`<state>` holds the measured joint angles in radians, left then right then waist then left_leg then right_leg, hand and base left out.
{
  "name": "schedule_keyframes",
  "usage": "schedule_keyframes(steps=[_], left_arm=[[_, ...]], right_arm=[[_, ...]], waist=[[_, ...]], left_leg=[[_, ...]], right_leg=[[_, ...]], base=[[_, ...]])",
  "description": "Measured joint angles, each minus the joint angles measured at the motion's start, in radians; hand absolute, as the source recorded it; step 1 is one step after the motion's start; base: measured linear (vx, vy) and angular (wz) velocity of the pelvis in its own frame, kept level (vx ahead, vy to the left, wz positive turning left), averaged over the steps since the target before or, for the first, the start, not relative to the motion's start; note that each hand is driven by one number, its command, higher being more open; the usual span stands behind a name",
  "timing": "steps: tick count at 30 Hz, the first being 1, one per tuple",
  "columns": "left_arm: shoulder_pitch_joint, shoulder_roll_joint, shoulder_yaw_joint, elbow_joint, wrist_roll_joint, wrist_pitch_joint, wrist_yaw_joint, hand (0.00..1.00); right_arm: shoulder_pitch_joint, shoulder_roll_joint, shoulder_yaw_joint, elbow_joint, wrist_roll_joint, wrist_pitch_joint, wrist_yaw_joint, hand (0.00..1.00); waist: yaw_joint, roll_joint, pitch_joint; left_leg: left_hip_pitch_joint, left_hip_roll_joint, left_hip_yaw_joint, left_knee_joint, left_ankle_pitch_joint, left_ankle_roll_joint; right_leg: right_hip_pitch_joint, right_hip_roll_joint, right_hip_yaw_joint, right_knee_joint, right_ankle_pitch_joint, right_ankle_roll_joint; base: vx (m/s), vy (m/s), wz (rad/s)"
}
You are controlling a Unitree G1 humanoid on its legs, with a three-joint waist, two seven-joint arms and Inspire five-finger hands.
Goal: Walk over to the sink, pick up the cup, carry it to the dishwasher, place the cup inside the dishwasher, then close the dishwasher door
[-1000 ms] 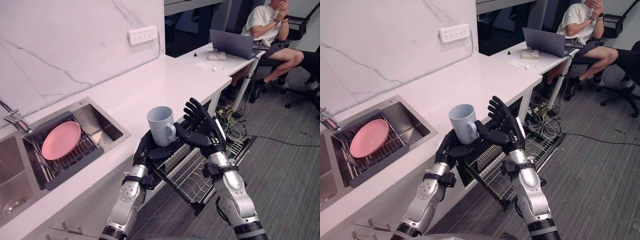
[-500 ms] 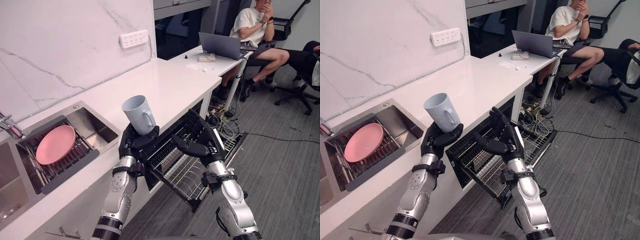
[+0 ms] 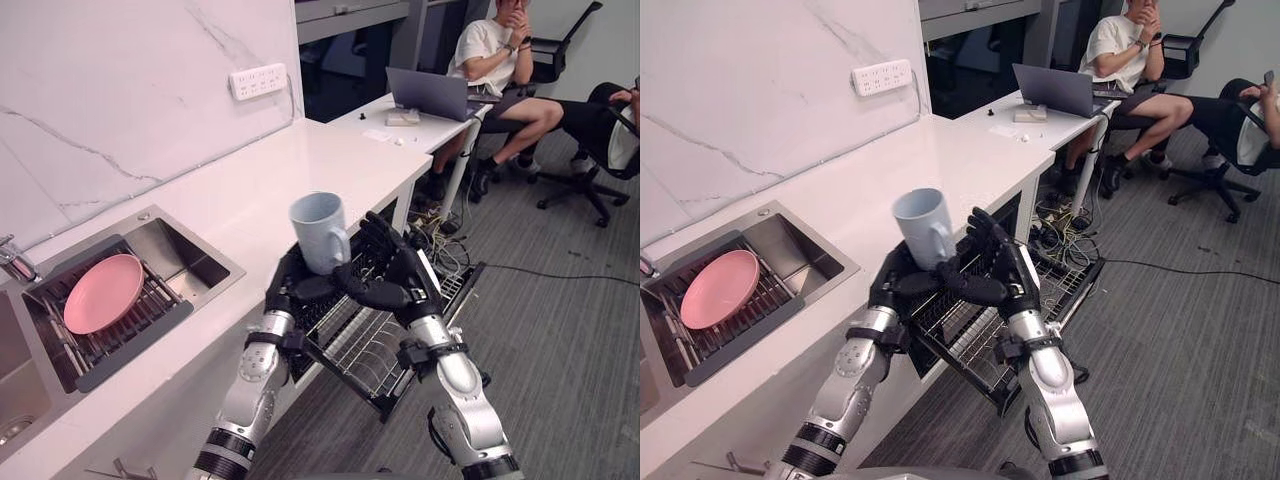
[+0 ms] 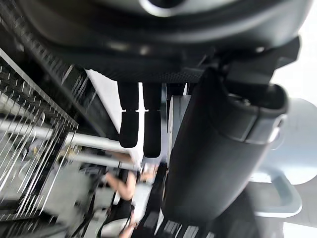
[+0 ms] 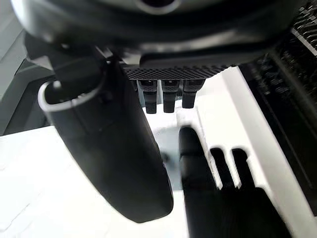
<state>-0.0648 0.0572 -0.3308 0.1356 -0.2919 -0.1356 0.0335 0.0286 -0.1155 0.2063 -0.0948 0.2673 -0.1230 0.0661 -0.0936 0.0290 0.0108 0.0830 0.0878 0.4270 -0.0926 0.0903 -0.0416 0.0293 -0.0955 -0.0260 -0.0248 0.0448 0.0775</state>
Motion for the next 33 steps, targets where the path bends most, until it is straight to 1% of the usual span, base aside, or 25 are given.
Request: schedule_keyframes(steps=[7,10,11,15,20,21,24,26,28,30,33], left_arm=[[-0.001,0.000,-0.037,0.000,0.002,0.010,-0.016,0.30],[-0.004,0.001,-0.043,0.012,0.009,0.017,-0.015,0.30],[-0.006,0.001,-0.047,0.028,0.012,0.017,-0.015,0.30],[-0.006,0.010,-0.051,0.055,0.017,0.021,-0.004,0.30],[-0.006,0.018,-0.058,0.063,0.021,0.021,0.000,0.30],[-0.006,0.019,-0.059,0.064,0.021,0.020,0.001,0.90],[0.001,0.019,-0.059,0.064,0.021,0.016,0.001,0.90],[0.022,0.019,-0.060,0.061,0.051,0.014,-0.002,0.90],[0.061,0.018,-0.069,0.057,0.080,0.014,-0.019,0.90],[0.122,0.009,-0.072,0.057,0.095,0.020,-0.037,0.90],[0.163,0.009,-0.066,0.056,0.098,0.024,-0.038,0.90]], right_arm=[[-0.028,-0.022,-0.001,0.014,-0.020,0.000,-0.015,0.90],[-0.030,-0.026,-0.002,0.028,-0.021,0.000,-0.025,0.90],[-0.034,-0.032,-0.001,0.044,-0.022,0.000,-0.028,0.30],[-0.065,-0.038,0.001,0.109,-0.021,0.005,-0.036,0.30],[-0.071,-0.043,-0.001,0.126,-0.020,0.011,-0.050,0.30],[-0.071,-0.044,-0.001,0.126,-0.020,0.014,-0.050,0.30],[-0.071,-0.043,-0.002,0.125,-0.022,0.019,-0.046,0.30],[-0.071,-0.042,-0.008,0.122,-0.041,0.026,-0.049,0.30],[-0.071,-0.029,-0.041,0.113,-0.083,0.026,-0.065,0.30],[-0.071,-0.007,-0.096,0.072,-0.135,0.024,-0.088,0.30],[-0.071,-0.007,-0.151,0.023,-0.181,0.010,-0.103,0.30]], waist=[[0.012,-0.001,-0.002],[0.014,-0.003,-0.003],[0.016,-0.006,-0.007],[0.029,-0.015,-0.011],[0.045,-0.018,-0.010],[0.049,-0.019,-0.010],[0.050,-0.020,-0.010],[0.049,-0.020,-0.010],[0.050,-0.021,-0.009],[0.049,-0.024,-0.007],[0.049,-0.025,-0.006]], left_leg=[[-0.004,-0.001,-0.013,0.000,0.002,0.001],[-0.006,0.000,-0.033,-0.001,0.005,0.001],[-0.008,0.000,-0.040,-0.001,0.006,0.001],[-0.026,0.001,-0.065,-0.001,0.012,0.003],[-0.037,0.000,-0.079,-0.001,0.015,0.004],[-0.039,0.001,-0.081,-0.001,0.015,0.004],[-0.039,-0.003,-0.082,-0.001,0.017,0.002],[-0.039,-0.003,-0.082,-0.001,0.017,0.002],[-0.039,-0.004,-0.082,-0.001,0.017,0.002],[-0.039,-0.004,-0.082,-0.001,0.016,0.002],[-0.039,-0.004,-0.081,-0.001,0.016,0.002]], right_leg=[[0.007,-0.003,-0.014,0.000,0.000,0.000],[0.020,-0.008,-0.034,-0.009,0.000,0.000],[0.023,-0.011,-0.041,-0.011,0.000,0.000],[0.022,-0.013,-0.066,-0.016,0.001,-0.001],[0.021,-0.014,-0.081,-0.018,0.002,-0.003],[0.022,-0.013,-0.083,-0.020,0.002,-0.003],[0.022,-0.008,-0.084,-0.021,0.003,-0.003],[0.022,-0.008,-0.084,-0.021,0.003,-0.003],[0.022,-0.008,-0.084,-0.021,0.002,-0.003],[0.021,-0.008,-0.084,-0.021,0.001,-0.002],[0.021,-0.007,-0.084,-0.020,-0.002,0.002]], base=[[0.01,0.006,0.06],[0.01,0.007,0.18],[0.00,0.008,0.24],[0.00,0.010,0.18],[0.00,0.007,0.09],[0.00,0.004,0.05],[0.00,0.002,0.01],[0.00,0.000,0.00],[0.00,0.000,0.00],[0.00,0.000,0.00],[0.00,0.000,0.00]])
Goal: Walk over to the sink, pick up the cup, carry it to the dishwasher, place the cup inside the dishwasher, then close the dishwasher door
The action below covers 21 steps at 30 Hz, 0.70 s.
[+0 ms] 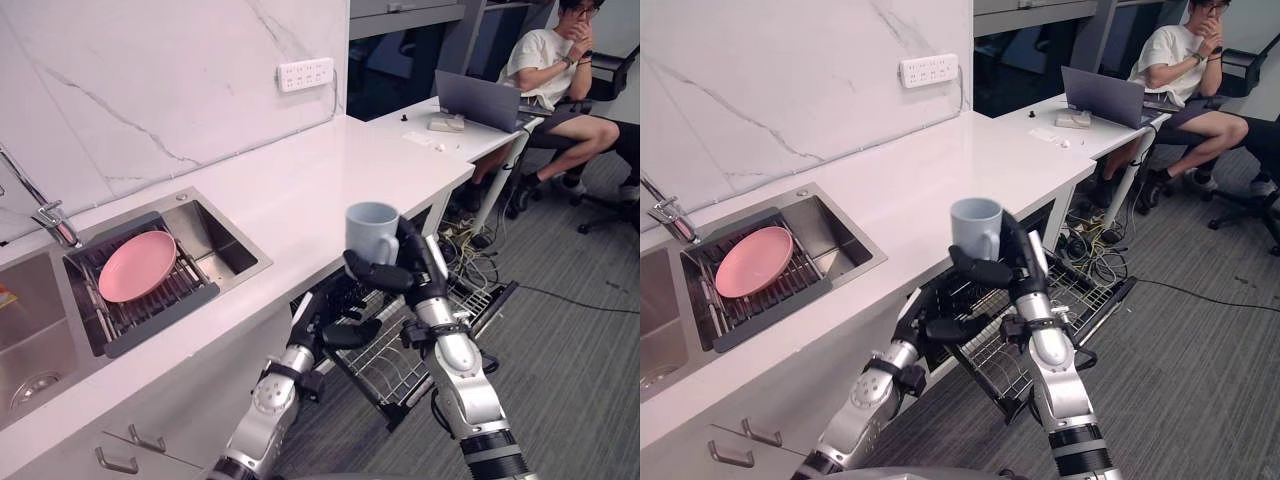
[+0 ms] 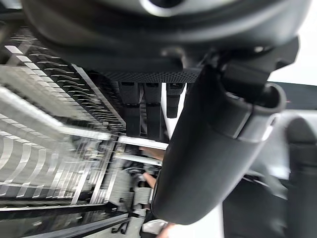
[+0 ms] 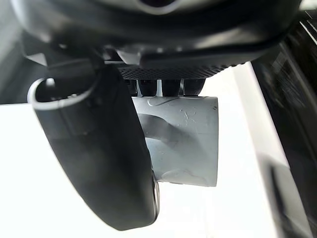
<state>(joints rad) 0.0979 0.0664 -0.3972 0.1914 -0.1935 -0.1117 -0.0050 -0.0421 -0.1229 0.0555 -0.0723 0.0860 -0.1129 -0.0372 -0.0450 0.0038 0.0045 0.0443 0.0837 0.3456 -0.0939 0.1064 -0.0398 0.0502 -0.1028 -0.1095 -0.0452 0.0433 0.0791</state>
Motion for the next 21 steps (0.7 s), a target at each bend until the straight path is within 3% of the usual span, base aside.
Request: schedule_keyframes(steps=[7,11,14,21], left_arm=[[0.032,-0.002,0.020,-0.084,0.001,-0.004,-0.027,0.90],[0.073,-0.002,0.025,-0.077,0.019,-0.005,-0.047,0.90],[0.105,0.003,0.053,-0.043,0.023,-0.004,-0.060,0.90],[0.138,0.031,0.217,0.059,0.050,0.010,-0.040,0.90]], right_arm=[[0.062,-0.002,-0.044,-0.028,-0.052,-0.029,0.019,0.30],[0.090,-0.022,-0.044,0.082,-0.050,-0.029,0.052,0.30],[0.090,-0.070,-0.044,0.214,-0.050,-0.017,0.071,0.30],[0.010,-0.146,-0.051,0.488,-0.080,0.024,0.047,0.30]], waist=[[0.002,-0.002,0.002],[0.001,-0.014,0.013],[0.004,-0.008,0.052],[0.017,-0.005,0.210]], left_leg=[[0.000,0.000,0.000,0.000,-0.001,-0.001],[-0.019,0.005,-0.001,0.000,-0.005,-0.007],[-0.056,0.004,-0.011,0.000,0.003,-0.004],[-0.164,-0.002,-0.062,0.006,0.048,0.019]], right_leg=[[-0.001,-0.001,0.000,0.001,-0.006,0.005],[-0.022,-0.006,-0.001,0.003,-0.010,0.003],[-0.059,-0.009,-0.011,0.021,-0.012,0.000],[-0.160,-0.020,-0.066,0.090,-0.008,-0.004]], base=[[0.00,0.000,0.00],[0.00,0.003,0.02],[-0.02,0.012,0.11],[-0.01,0.023,0.23]])
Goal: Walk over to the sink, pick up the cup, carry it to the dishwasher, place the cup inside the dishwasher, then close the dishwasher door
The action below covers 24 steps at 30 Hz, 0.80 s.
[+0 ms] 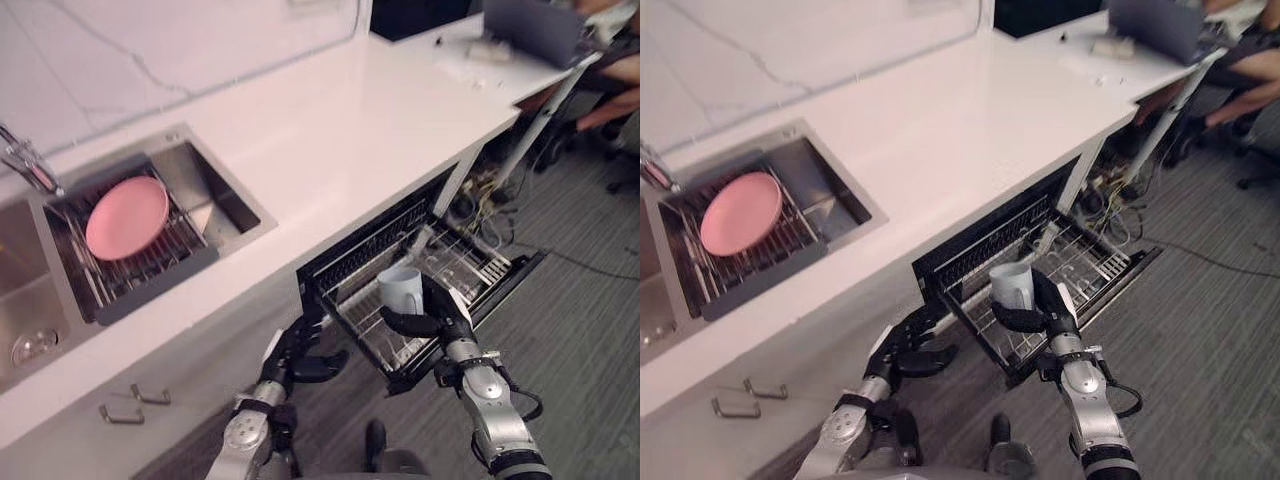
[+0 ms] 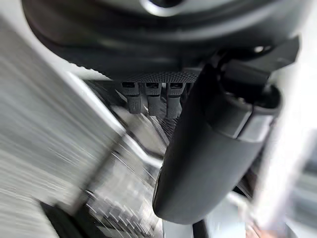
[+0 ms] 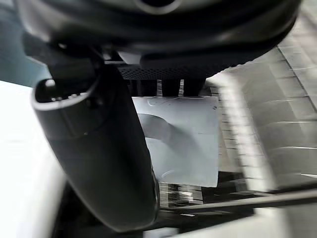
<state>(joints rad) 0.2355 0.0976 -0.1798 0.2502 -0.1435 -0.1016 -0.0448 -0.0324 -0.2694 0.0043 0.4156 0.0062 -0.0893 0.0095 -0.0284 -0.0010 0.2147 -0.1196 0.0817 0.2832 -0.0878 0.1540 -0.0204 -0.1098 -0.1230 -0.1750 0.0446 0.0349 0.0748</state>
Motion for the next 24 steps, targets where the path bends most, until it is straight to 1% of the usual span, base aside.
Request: schedule_keyframes(steps=[2,3,5,7,8,10,13,15,17,19,22,24], left_arm=[[-0.008,0.007,0.037,0.000,-0.001,0.000,0.013,0.90],[-0.019,0.009,0.055,0.000,-0.001,-0.001,0.024,0.90],[-0.032,0.011,0.075,0.003,-0.002,-0.001,0.045,0.90],[-0.059,0.010,0.093,0.026,-0.002,-0.005,0.058,0.90],[-0.066,0.009,0.095,0.031,-0.003,-0.005,0.065,0.90],[-0.072,0.009,0.112,0.034,-0.003,-0.005,0.088,0.90],[-0.078,0.011,0.115,0.035,-0.017,-0.008,0.094,0.90],[-0.085,0.006,0.115,0.035,-0.024,-0.009,0.094,0.90],[-0.091,0.004,0.114,0.035,-0.023,-0.011,0.093,0.90],[-0.093,0.002,0.114,0.035,-0.023,-0.013,0.093,0.90],[-0.094,0.001,0.114,0.035,-0.023,-0.014,0.092,0.90],[-0.094,0.000,0.114,0.040,-0.022,-0.014,0.092,0.90]], right_arm=[[-0.044,-0.022,-0.009,0.051,0.000,0.002,-0.020,0.30],[-0.074,-0.029,-0.026,0.074,0.000,0.002,-0.031,0.30],[-0.142,-0.041,-0.038,0.130,0.001,0.003,-0.049,0.30],[-0.219,-0.070,-0.043,0.205,0.001,0.004,-0.068,0.30],[-0.239,-0.075,-0.044,0.223,0.001,0.007,-0.074,0.90],[-0.294,-0.079,-0.048,0.269,0.001,0.015,-0.094,0.90],[-0.314,-0.079,-0.049,0.277,0.002,0.024,-0.111,0.90],[-0.314,-0.069,-0.073,0.275,0.002,0.029,-0.119,0.90],[-0.313,-0.060,-0.096,0.270,0.002,0.032,-0.137,0.90],[-0.311,-0.051,-0.116,0.250,0.002,0.034,-0.146,0.90],[-0.294,-0.038,-0.144,0.169,0.002,0.034,-0.166,0.90],[-0.245,-0.020,-0.162,0.066,0.002,0.033,-0.180,0.90]], waist=[[0.015,0.004,0.039],[0.016,0.010,0.069],[0.019,0.018,0.098],[0.034,0.036,0.126],[0.039,0.039,0.135],[0.045,0.047,0.158],[0.055,0.048,0.183],[0.063,0.047,0.189],[0.065,0.047,0.189],[0.063,0.047,0.189],[0.059,0.046,0.190],[0.055,0.046,0.190]], left_leg=[[-0.034,-0.004,-0.025,0.000,0.006,-0.004],[-0.045,-0.008,-0.038,0.000,0.013,-0.003],[-0.068,-0.012,-0.051,0.000,0.022,-0.001],[-0.090,-0.013,-0.053,0.000,0.029,-0.001],[-0.093,-0.013,-0.053,0.000,0.031,-0.003],[-0.113,-0.013,-0.057,0.001,0.041,-0.004],[-0.120,-0.015,-0.061,0.001,0.047,0.003],[-0.125,-0.015,-0.063,0.001,0.047,0.003],[-0.129,-0.016,-0.067,0.001,0.047,0.004],[-0.128,-0.015,-0.068,0.001,0.047,0.004],[-0.122,-0.014,-0.068,0.001,0.047,0.004],[-0.110,-0.014,-0.075,0.001,0.045,0.003]], right_leg=[[-0.036,-0.007,-0.023,0.033,-0.012,0.000],[-0.048,-0.014,-0.041,0.060,-0.023,-0.001],[-0.078,-0.024,-0.059,0.100,-0.041,-0.001],[-0.100,-0.033,-0.077,0.127,-0.050,-0.002],[-0.104,-0.034,-0.079,0.133,-0.052,-0.002],[-0.125,-0.039,-0.092,0.154,-0.062,-0.004],[-0.142,-0.046,-0.097,0.186,-0.082,-0.004],[-0.149,-0.048,-0.099,0.195,-0.090,-0.005],[-0.154,-0.050,-0.102,0.205,-0.099,-0.006],[-0.154,-0.050,-0.103,0.209,-0.105,-0.006],[-0.150,-0.050,-0.104,0.215,-0.114,-0.008],[-0.133,-0.050,-0.109,0.215,-0.123,-0.008]], base=[[-0.06,0.036,0.37],[-0.04,0.024,0.42],[-0.06,0.014,0.40],[-0.05,0.003,0.29],[-0.03,-0.008,0.18],[-0.01,-0.020,0.17],[0.03,-0.030,0.10],[0.05,-0.030,0.04],[0.07,-0.037,0.06],[0.07,-0.038,0.03],[0.07,-0.040,0.01],[0.06,-0.039,0.08]])
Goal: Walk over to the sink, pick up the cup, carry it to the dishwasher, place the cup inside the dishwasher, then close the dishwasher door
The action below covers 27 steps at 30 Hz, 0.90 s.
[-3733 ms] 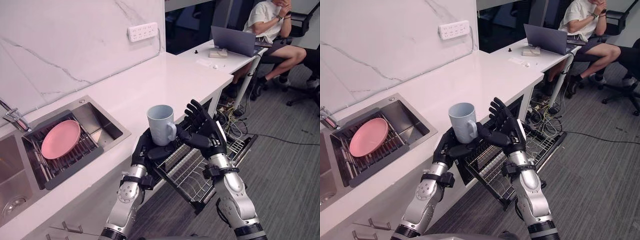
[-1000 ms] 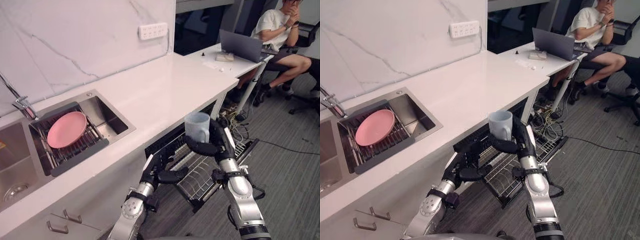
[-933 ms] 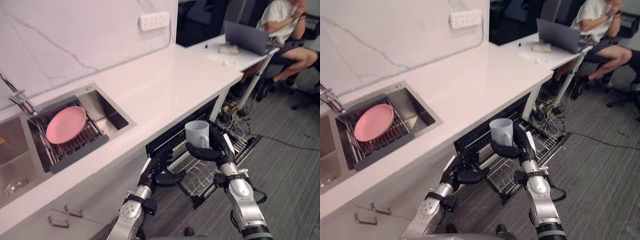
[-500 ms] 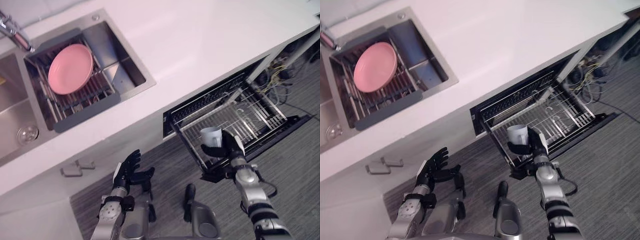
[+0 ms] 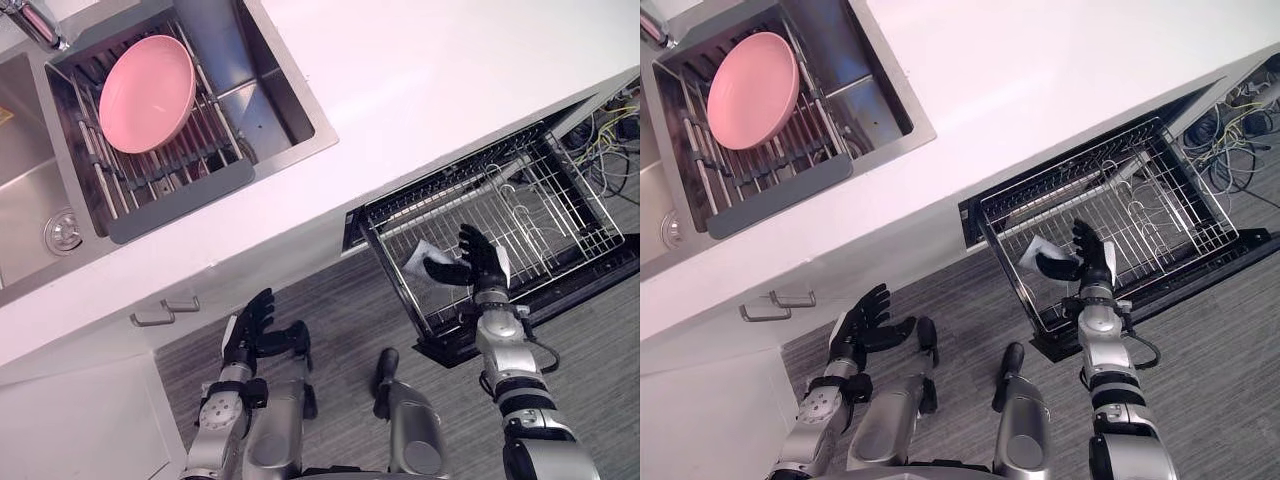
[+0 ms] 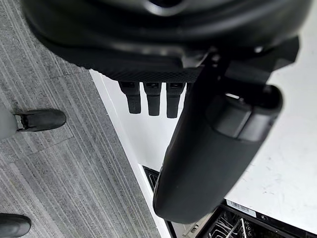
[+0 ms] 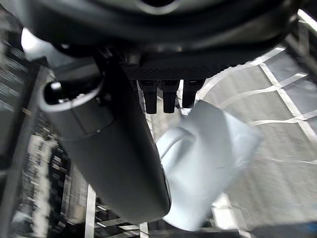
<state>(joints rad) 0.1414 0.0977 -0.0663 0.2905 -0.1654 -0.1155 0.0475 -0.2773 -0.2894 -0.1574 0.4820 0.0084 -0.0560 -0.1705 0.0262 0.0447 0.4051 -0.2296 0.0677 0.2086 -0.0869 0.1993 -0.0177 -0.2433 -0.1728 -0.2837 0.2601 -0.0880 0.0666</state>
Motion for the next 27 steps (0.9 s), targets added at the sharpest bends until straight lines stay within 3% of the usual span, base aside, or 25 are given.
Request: schedule_keyframes(steps=[9,11,16,23,25,26,27], left_arm=[[0.006,-0.014,0.011,0.086,0.031,0.003,0.000,0.90],[0.019,-0.033,0.047,0.105,0.044,0.003,0.005,0.90],[0.042,-0.036,0.070,0.161,0.049,0.011,0.033,0.90],[0.058,-0.041,0.065,0.198,0.051,0.011,0.041,0.90],[0.056,-0.041,0.059,0.200,0.058,0.011,0.042,0.90],[0.053,-0.044,0.047,0.203,0.069,0.011,0.042,0.90],[0.054,-0.043,0.037,0.205,0.069,0.011,0.043,0.90]], right_arm=[[0.257,0.147,-0.029,-0.393,-0.004,-0.004,-0.019,0.90],[0.333,0.181,-0.028,-0.513,-0.014,-0.006,-0.019,0.90],[0.470,0.229,-0.011,-0.758,-0.051,-0.043,-0.011,0.90],[0.526,0.238,0.054,-0.885,-0.083,-0.103,-0.007,0.90],[0.522,0.236,0.056,-0.899,-0.092,-0.108,-0.008,0.90],[0.506,0.214,0.055,-0.903,-0.102,-0.108,-0.013,0.90],[0.495,0.202,0.055,-0.901,-0.114,-0.107,-0.014,0.90]], waist=[[-0.024,-0.004,0.000],[-0.033,-0.017,-0.008],[-0.051,-0.065,-0.071],[-0.056,-0.070,-0.152],[-0.067,-0.066,-0.166],[-0.074,-0.066,-0.167],[-0.071,-0.060,-0.170]], left_leg=[[0.078,-0.002,-0.008,0.000,-0.037,-0.017],[0.105,-0.002,-0.010,0.000,-0.042,-0.015],[0.143,-0.007,-0.033,0.027,-0.071,-0.021],[0.126,-0.040,-0.144,0.044,-0.070,-0.019],[0.091,-0.015,-0.030,0.055,-0.106,0.000],[0.074,0.047,0.196,0.111,-0.116,0.009],[0.069,0.072,0.272,0.132,-0.115,0.011]], right_leg=[[0.089,-0.001,-0.022,-0.009,-0.033,0.006],[0.125,0.000,-0.027,-0.024,-0.037,0.008],[0.213,0.000,-0.062,-0.070,-0.041,0.014],[0.298,-0.015,-0.202,-0.086,-0.064,0.026],[0.306,-0.020,-0.273,-0.088,-0.065,0.028],[0.321,-0.037,-0.330,-0.091,-0.062,0.032],[0.322,-0.039,-0.343,-0.089,-0.063,0.033]], base=[[0.07,-0.028,0.04],[0.11,-0.029,0.07],[0.08,-0.017,0.14],[0.01,-0.009,0.59],[-0.05,0.036,1.15],[0.01,0.054,1.09],[0.01,0.071,0.96]])
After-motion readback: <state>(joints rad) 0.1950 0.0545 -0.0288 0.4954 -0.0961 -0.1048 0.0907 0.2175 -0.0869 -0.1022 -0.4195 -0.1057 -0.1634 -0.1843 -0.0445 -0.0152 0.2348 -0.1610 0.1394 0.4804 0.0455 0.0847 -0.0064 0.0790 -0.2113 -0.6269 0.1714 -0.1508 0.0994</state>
